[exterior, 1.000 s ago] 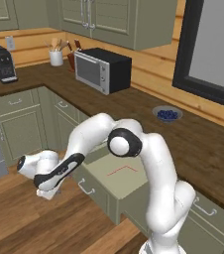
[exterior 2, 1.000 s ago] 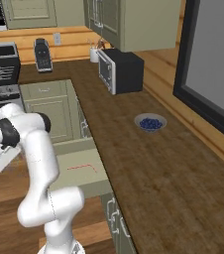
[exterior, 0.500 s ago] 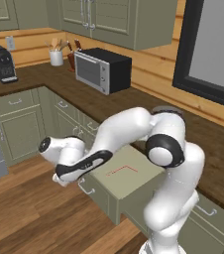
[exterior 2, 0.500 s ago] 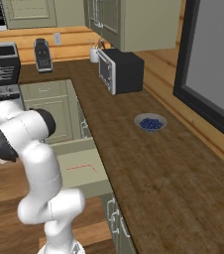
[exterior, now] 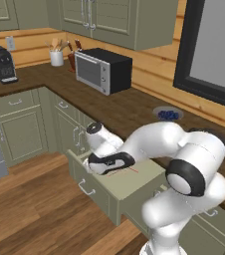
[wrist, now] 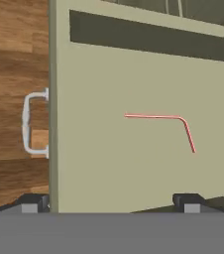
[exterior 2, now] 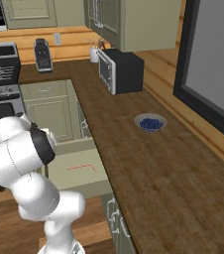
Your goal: Take a straw from the drawer in front and place it inside the glass cup on the dining counter.
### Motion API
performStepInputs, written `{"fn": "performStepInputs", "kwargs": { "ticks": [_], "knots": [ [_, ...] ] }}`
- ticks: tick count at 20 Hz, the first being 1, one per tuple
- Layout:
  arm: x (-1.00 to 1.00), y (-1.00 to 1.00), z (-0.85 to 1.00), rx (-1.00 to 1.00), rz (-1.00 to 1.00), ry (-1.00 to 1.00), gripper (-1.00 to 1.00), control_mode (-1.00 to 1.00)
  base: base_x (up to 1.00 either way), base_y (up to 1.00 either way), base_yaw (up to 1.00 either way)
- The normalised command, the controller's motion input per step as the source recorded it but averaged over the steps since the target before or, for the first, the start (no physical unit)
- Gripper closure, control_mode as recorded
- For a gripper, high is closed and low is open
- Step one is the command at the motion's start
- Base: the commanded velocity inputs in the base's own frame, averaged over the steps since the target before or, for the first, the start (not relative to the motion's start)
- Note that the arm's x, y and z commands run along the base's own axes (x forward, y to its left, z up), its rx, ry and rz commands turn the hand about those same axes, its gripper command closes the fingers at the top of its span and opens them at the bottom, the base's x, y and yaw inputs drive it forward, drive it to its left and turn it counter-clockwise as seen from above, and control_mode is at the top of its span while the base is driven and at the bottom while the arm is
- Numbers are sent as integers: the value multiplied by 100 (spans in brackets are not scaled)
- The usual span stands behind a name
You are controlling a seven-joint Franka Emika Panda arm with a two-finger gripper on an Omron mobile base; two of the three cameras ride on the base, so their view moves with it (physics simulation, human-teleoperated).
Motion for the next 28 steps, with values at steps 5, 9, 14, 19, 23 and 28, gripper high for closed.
{"fn": "performStepInputs", "kwargs": {
  "ticks": [5,9,14,19,23,28],
  "knots": [
    [42,-50,-1,19,0,3,-100,-100,0,0,0],
    [37,-22,-23,7,0,0,-100,-100,0,0,0],
    [31,-3,-37,3,0,0,-100,-100,0,0,0],
    [25,0,-51,0,0,2,-100,-100,0,0,0],
    [22,0,-53,0,0,4,-100,-100,0,0,0],
    [15,8,-44,3,0,9,-100,-100,0,0,0]
  ]
}}
